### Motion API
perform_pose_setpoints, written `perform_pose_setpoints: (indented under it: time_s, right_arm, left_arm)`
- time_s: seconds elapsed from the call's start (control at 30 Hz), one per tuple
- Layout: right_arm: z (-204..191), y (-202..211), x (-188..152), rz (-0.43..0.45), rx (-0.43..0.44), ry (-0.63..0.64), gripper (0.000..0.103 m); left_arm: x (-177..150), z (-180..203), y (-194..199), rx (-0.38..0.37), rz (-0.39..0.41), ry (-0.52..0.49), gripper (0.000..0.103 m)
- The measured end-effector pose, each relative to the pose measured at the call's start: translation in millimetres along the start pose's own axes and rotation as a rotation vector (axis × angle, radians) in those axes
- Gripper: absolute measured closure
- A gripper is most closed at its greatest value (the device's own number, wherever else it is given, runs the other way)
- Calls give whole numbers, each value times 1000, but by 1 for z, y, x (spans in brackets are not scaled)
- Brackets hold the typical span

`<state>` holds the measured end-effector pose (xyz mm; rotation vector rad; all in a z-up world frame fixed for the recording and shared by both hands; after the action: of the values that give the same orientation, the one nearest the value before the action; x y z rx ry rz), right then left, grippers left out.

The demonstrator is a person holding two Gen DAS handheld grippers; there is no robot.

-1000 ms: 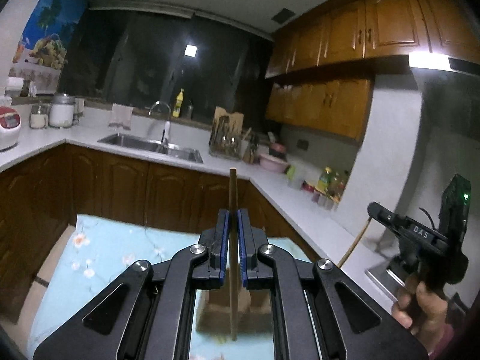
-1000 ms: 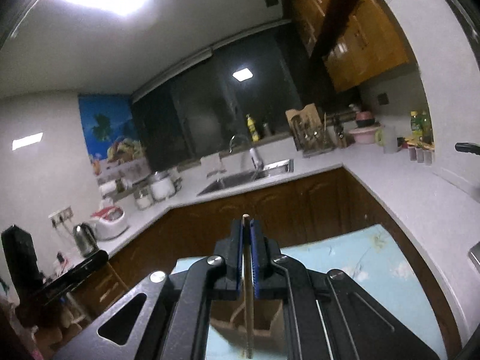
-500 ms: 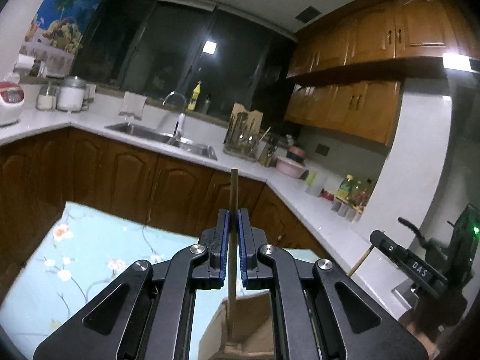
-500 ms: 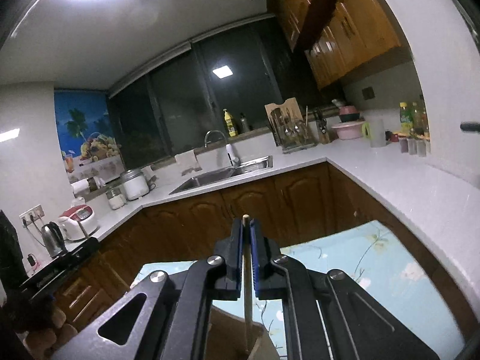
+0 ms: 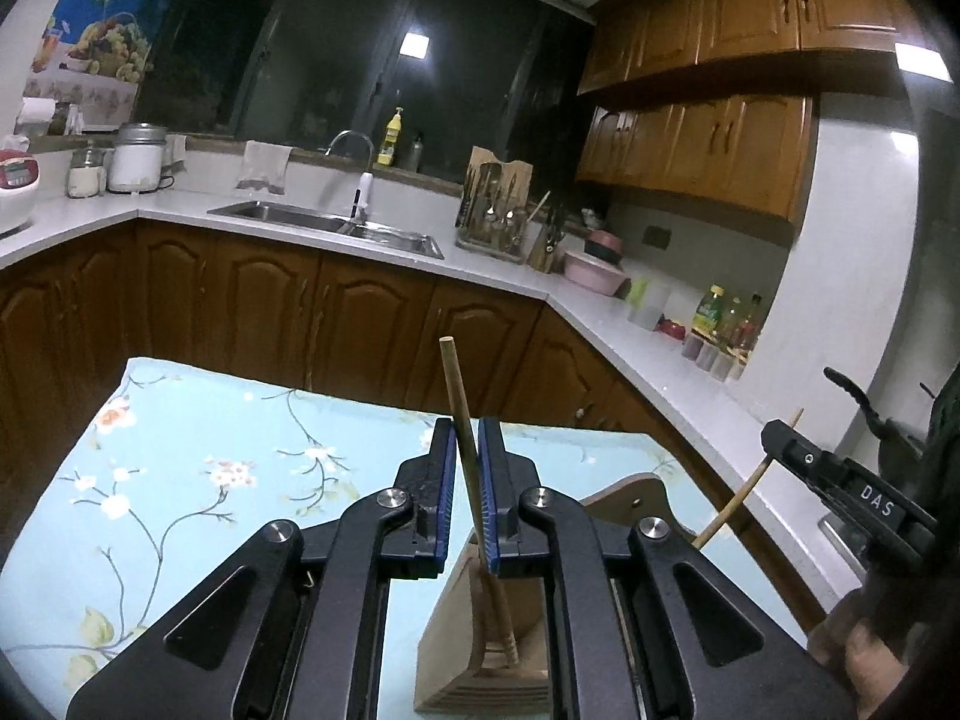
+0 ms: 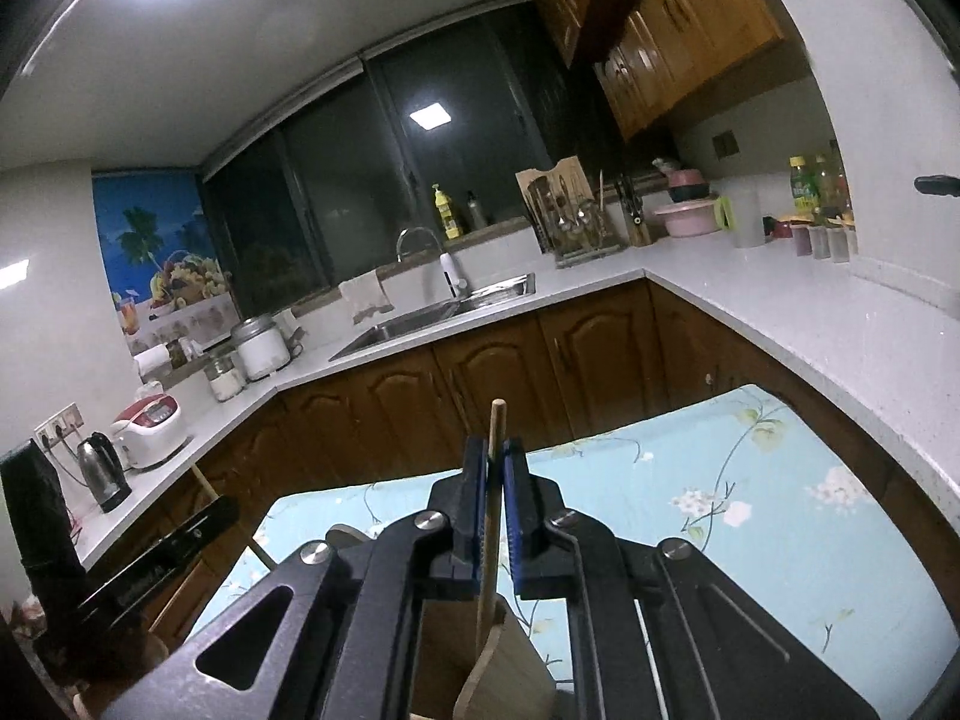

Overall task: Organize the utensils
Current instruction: 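Carry both chopsticks over the wooden holder and open both tools to drop them in, then move both open tools back down to the row of utensils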

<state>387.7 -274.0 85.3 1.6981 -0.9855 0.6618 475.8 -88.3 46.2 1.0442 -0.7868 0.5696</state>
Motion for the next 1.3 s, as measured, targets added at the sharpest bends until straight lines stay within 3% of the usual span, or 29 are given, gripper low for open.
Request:
perform_pose_setpoints:
  time_s: [0.1, 0.2, 0.23, 0.27, 0.3, 0.33, 0.4, 0.43, 0.53, 0.73, 0.97, 1.3]
  right_arm:
    - [0, -2, -1, -13, -4, 0, 93]
    - [2, -2, -1, -26, 1, -15, 87]
    - [3, 0, -1, -25, 6, -19, 66]
    - [3, 3, -1, -20, 13, -24, 50]
    - [4, 9, 0, -9, 24, -36, 16]
    - [6, 15, 1, 8, 37, -46, 5]
    - [9, 37, 3, 71, 51, -67, 5]
    - [10, 45, 3, 78, 46, -72, 3]
    - [13, 67, -2, 73, 62, -91, 1]
    - [21, 111, -41, 25, 46, -81, 1]
    - [34, 150, -101, -54, 26, -111, 1]
    - [44, 187, -164, -118, -48, -114, 1]
  left_arm:
    - [1, -1, 0, 15, -5, -2, 96]
    - [2, -3, 3, 27, -13, 15, 86]
    - [1, -4, 7, 31, -7, 19, 75]
    - [1, -4, 11, 40, -1, 24, 52]
    - [0, -6, 22, 57, 21, 38, 41]
    - [-1, -7, 30, 60, 43, 48, 31]
    - [-3, -9, 49, 57, 66, 59, 20]
    - [-6, -11, 59, 65, 65, 67, 12]
    - [-21, -19, 89, 72, 61, 91, 3]
    - [-79, -28, 133, 141, -7, 81, 1]
    - [-148, -37, 165, 130, -119, 126, 1]
    - [-202, -34, 185, 99, -204, 162, 1]
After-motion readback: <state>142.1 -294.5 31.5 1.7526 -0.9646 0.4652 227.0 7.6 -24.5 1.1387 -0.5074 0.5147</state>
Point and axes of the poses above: each gripper's, at about its wrist camera, not at the fingertips, and y roughly against the way its jaws point, z to its right, x to its top, the point moved 7 cm from there along -y, roughly the way its jaws point, and after that the axes turned 13 degrees about -z, right-handed, at the moved point
